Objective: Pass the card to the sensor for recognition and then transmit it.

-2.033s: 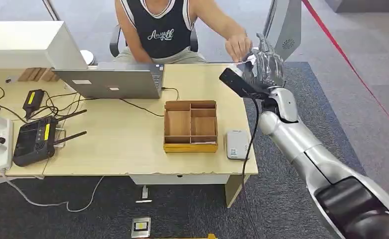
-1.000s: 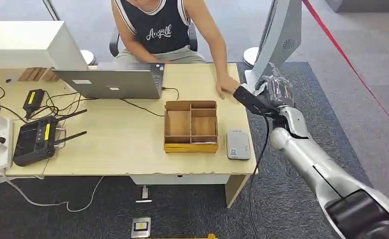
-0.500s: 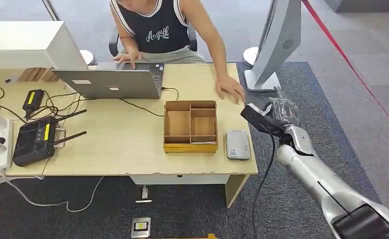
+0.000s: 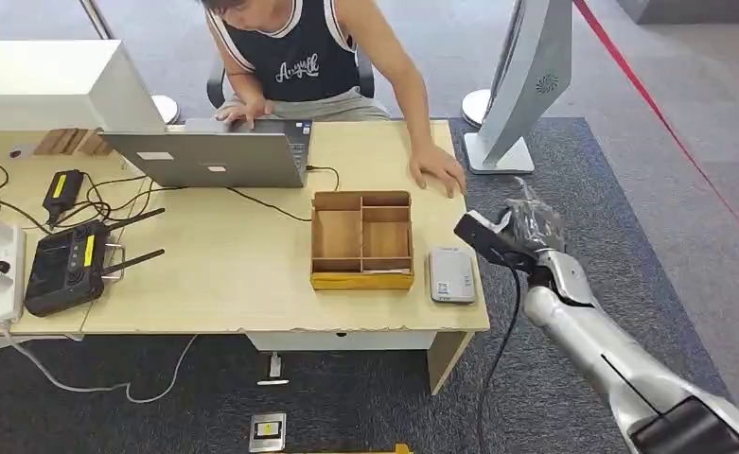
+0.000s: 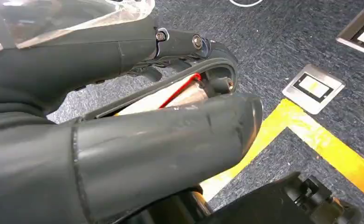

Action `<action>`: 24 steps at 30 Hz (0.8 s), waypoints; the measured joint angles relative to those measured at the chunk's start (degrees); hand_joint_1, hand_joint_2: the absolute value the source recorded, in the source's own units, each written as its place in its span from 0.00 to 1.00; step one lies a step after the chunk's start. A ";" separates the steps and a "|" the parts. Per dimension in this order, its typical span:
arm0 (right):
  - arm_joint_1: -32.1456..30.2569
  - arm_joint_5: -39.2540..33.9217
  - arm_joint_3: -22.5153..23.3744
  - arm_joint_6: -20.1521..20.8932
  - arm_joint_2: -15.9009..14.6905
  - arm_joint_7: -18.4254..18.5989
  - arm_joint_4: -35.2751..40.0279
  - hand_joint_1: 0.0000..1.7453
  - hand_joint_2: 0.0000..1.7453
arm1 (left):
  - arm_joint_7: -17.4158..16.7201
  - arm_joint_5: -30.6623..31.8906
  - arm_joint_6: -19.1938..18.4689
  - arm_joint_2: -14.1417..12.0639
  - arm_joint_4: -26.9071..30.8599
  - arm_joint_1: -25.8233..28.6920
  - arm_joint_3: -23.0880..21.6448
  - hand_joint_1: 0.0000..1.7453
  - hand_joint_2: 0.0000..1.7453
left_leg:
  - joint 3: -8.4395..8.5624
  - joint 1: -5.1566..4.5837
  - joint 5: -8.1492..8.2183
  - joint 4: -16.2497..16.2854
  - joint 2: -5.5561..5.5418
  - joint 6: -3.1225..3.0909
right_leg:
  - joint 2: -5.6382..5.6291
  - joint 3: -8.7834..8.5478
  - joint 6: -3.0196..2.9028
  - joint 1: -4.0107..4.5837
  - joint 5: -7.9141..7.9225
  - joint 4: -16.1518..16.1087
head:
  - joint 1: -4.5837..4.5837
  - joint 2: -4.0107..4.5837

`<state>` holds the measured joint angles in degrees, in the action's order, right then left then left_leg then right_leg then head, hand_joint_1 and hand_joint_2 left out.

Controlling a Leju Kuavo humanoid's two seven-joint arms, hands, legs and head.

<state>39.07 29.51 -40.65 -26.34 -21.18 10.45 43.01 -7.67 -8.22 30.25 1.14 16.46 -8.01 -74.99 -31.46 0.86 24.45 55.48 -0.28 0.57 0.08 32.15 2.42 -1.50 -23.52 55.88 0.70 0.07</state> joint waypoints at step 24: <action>-7.20 0.33 -2.25 1.68 2.99 1.40 2.64 1.00 1.00 | -0.42 1.73 0.11 0.09 0.00 0.06 0.00 0.00 0.00 | 0.05 0.00 0.00 -0.01 0.02 0.01 | 0.00 -0.03 0.00 0.00 -0.01 -0.01 | 0.00 0.00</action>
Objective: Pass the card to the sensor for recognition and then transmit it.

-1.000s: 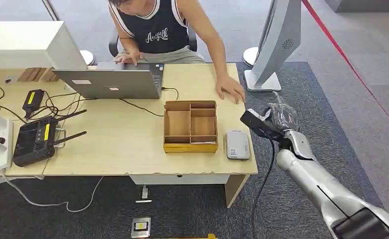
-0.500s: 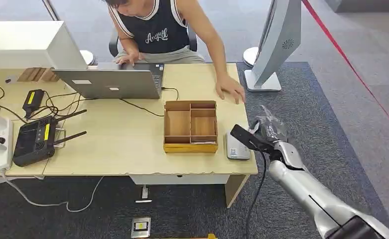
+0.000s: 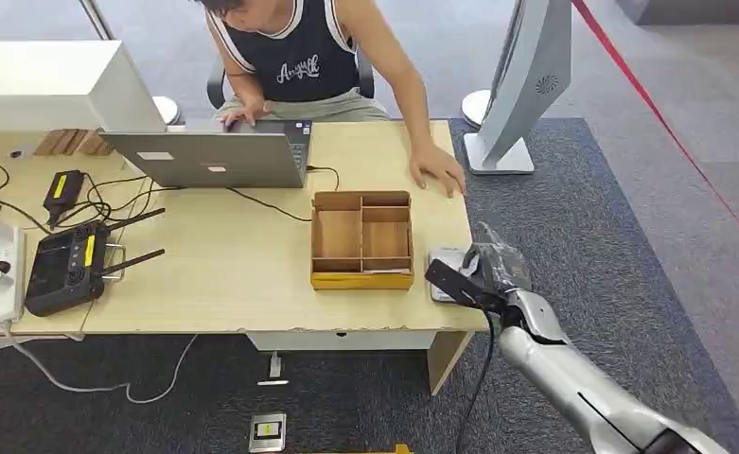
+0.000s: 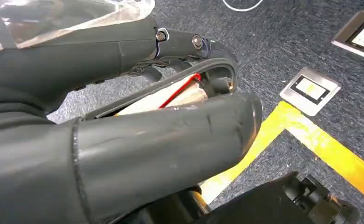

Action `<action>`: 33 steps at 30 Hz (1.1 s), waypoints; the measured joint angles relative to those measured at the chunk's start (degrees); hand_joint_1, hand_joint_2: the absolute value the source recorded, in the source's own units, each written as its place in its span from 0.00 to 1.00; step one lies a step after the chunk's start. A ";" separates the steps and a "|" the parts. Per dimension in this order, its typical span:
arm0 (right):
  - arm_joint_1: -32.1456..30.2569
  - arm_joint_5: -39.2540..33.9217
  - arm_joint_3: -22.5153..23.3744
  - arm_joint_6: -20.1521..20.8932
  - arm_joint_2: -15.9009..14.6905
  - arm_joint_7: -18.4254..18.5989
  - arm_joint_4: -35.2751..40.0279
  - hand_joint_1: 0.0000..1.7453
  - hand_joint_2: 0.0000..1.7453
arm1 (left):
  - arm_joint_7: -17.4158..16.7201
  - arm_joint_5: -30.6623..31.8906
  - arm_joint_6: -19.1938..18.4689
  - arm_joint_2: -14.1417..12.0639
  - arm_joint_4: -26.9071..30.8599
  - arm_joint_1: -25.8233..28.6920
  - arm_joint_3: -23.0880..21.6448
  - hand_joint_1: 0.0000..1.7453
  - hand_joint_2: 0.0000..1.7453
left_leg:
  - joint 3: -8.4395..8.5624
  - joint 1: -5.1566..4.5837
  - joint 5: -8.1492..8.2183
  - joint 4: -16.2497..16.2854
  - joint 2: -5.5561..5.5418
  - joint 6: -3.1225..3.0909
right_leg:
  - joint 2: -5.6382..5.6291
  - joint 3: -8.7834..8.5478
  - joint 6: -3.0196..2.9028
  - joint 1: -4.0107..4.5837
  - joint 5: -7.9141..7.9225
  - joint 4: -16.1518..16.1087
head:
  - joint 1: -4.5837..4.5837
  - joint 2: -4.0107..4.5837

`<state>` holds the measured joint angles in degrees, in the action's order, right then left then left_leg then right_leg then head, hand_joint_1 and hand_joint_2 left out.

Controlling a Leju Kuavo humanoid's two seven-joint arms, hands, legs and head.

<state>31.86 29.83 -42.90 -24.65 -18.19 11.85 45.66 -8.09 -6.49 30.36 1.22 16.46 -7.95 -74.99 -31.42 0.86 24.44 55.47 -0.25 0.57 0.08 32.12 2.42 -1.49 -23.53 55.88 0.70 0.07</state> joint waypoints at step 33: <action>4.78 0.35 0.65 -5.22 0.37 0.46 2.16 1.00 1.00 | -1.16 2.47 0.02 0.79 0.00 0.14 -0.02 0.00 0.00 | -0.01 0.00 -0.02 0.01 -0.02 0.01 | 0.00 -0.01 0.00 0.00 0.03 0.01 | 0.00 0.00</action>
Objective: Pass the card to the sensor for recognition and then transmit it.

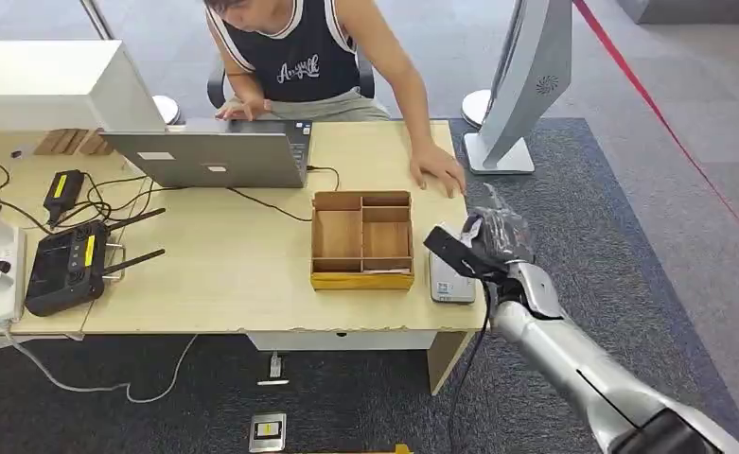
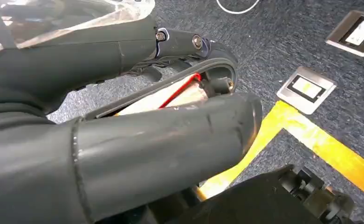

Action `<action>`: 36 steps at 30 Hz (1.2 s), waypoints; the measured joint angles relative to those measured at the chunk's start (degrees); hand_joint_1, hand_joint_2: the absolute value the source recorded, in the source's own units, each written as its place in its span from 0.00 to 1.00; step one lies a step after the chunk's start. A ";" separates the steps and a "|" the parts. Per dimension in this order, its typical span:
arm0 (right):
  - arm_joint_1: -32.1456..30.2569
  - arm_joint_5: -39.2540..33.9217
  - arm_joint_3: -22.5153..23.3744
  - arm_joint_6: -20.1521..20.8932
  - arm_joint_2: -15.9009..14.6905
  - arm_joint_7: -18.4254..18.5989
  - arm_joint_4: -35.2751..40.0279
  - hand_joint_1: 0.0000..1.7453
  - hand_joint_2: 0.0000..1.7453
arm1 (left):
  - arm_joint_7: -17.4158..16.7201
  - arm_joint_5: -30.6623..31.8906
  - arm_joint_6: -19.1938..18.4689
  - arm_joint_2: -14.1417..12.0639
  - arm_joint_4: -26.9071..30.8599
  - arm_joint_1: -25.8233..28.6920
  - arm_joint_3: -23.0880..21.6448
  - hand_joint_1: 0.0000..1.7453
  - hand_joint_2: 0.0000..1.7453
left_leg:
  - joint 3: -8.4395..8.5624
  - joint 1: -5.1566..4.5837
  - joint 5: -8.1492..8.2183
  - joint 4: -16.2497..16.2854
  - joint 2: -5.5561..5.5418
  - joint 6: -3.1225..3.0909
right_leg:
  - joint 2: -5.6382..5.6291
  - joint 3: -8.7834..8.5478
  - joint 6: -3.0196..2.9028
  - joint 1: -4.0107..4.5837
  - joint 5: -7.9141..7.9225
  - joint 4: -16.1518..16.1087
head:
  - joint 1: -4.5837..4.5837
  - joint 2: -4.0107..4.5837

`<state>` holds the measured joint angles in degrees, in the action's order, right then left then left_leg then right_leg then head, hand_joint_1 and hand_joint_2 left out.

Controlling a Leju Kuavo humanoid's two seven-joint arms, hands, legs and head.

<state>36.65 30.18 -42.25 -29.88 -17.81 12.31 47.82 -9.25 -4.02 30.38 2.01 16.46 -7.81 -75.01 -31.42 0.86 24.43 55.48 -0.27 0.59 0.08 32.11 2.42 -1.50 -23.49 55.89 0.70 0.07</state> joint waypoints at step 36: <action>14.30 12.70 2.40 9.33 2.87 -0.42 2.86 1.00 1.00 | -0.96 10.23 -6.25 0.42 0.00 -3.16 -1.90 0.00 0.00 | -0.03 0.01 -0.05 0.00 -0.01 0.02 | 0.00 0.05 -0.03 0.00 0.03 0.09 | 0.00 0.00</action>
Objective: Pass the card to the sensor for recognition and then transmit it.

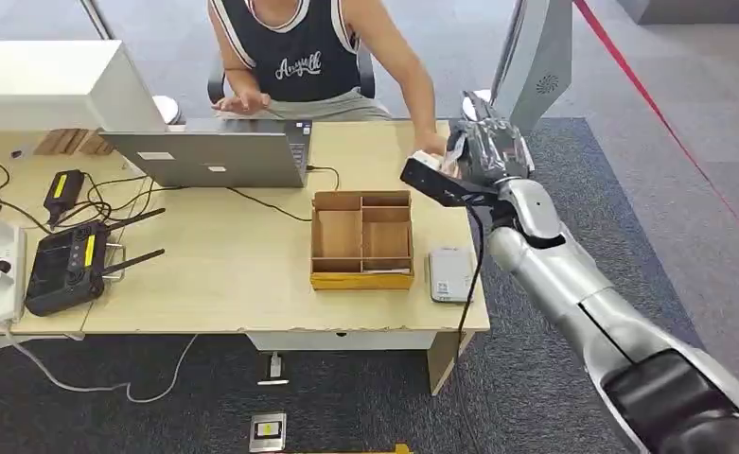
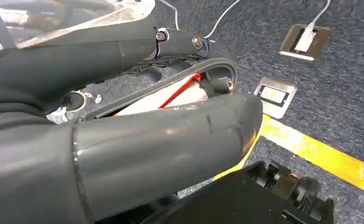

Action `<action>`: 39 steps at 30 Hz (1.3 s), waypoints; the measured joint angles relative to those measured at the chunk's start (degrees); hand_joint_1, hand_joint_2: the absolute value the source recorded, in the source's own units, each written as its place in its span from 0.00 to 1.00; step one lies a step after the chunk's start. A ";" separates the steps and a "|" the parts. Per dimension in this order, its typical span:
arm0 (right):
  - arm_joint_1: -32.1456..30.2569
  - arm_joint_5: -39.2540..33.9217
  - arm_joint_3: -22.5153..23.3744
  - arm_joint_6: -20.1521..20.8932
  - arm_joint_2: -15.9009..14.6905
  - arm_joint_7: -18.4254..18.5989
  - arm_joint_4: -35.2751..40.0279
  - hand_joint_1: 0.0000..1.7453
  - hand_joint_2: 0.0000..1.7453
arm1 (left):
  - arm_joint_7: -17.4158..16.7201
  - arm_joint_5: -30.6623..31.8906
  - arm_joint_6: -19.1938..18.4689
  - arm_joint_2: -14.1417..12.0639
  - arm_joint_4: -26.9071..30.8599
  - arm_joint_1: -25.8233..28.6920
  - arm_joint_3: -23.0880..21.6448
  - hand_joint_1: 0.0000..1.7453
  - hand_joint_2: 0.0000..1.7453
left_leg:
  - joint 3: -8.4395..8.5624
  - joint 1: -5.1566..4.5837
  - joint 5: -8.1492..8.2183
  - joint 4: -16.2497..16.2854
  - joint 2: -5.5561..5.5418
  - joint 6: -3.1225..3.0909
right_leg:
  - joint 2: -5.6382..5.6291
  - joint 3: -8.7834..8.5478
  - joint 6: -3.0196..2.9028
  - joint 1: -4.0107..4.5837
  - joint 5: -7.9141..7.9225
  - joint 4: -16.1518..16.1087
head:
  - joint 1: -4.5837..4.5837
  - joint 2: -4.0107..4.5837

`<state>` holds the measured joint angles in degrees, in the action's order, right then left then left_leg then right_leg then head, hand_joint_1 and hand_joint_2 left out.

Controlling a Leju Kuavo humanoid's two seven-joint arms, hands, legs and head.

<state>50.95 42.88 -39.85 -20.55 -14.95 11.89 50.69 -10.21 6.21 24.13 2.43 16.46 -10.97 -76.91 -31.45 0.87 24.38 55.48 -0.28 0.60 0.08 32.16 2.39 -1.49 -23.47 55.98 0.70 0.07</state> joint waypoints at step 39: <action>10.85 -2.27 -2.67 3.19 10.84 -1.79 -23.93 0.00 0.00 | -0.37 9.11 -3.21 -0.02 0.00 -1.12 0.44 0.00 0.00 | -0.08 0.02 -0.10 -0.01 0.02 0.05 | 0.00 0.15 -0.07 0.02 0.13 0.02 | 0.02 0.00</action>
<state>61.79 40.62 -42.51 -17.35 -4.11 10.11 26.75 -10.58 15.32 20.92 2.40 16.46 -12.08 -76.48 -31.53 0.89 24.28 55.47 -0.27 0.65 0.08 32.31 2.32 -1.47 -23.34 56.00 0.72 0.07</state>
